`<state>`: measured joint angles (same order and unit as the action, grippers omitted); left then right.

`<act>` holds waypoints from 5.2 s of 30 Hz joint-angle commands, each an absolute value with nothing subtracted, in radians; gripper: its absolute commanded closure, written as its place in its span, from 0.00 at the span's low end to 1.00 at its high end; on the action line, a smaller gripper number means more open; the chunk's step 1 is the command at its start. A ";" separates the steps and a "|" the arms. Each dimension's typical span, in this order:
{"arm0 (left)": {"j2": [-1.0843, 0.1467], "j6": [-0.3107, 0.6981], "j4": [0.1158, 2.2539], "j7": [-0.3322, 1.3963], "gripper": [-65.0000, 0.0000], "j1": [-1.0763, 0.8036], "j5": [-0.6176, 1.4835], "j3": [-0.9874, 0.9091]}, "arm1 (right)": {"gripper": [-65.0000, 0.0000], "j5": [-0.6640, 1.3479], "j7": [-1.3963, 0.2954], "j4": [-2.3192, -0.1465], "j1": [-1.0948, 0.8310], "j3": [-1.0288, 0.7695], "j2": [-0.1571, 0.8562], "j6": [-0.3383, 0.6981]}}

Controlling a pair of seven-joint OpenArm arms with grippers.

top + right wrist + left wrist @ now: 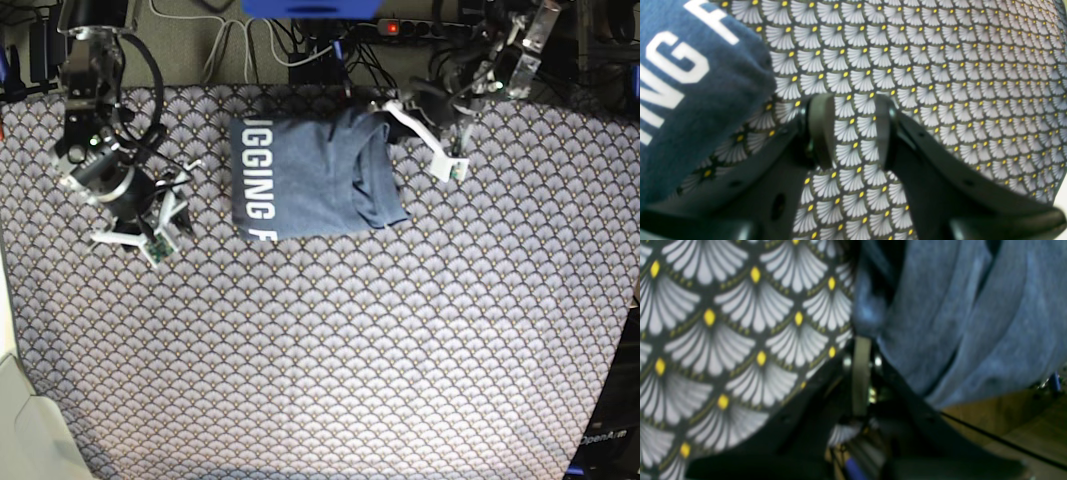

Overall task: Fold the T-shirt properly
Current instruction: 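Move the left gripper to the bundle's side edge, then push the bundle with the left gripper to rotate it, then push the bundle with both grippers to square it upright, then adjust the bundle's printed edge with the right gripper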

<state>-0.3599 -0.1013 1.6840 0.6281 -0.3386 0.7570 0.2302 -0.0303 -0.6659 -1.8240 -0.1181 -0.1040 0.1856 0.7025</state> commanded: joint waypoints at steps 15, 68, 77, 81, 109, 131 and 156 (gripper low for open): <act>-0.242 -0.105 1.434 0.561 1.00 -0.139 0.751 0.183 | 0.66 -0.027 -0.644 -1.844 -0.142 -0.122 0.199 0.698; -0.088 -0.196 1.486 0.723 1.00 -0.105 0.751 0.002 | 0.67 -0.022 -0.575 -1.596 -0.054 0.028 0.160 0.698; -0.028 -0.196 1.348 0.657 1.00 0.041 0.751 0.120 | 0.67 -0.022 -0.575 -1.618 -0.130 0.035 0.173 0.698; -0.019 -0.196 1.262 0.573 1.00 0.099 0.751 0.145 | 0.67 -0.022 -0.575 -1.681 -0.188 0.035 0.183 0.698; -0.311 -0.196 1.581 0.430 1.00 -0.208 0.760 -0.081 | 0.98 -0.021 -0.573 -1.979 -0.260 -0.099 0.120 0.698; -0.306 -0.194 1.745 0.430 1.00 -0.455 0.759 -0.240 | 0.97 -0.022 -0.573 -1.696 -0.269 0.196 0.030 0.698; -0.314 -0.191 1.745 0.432 1.00 -0.472 0.757 -0.240 | 0.97 -0.025 -0.575 -1.722 -0.143 0.191 0.117 0.698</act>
<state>-0.3019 -0.1982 1.7264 0.4496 -0.4740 0.7574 -0.2340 -0.0223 -0.5774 -1.7061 -0.1539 0.1947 0.1116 0.6991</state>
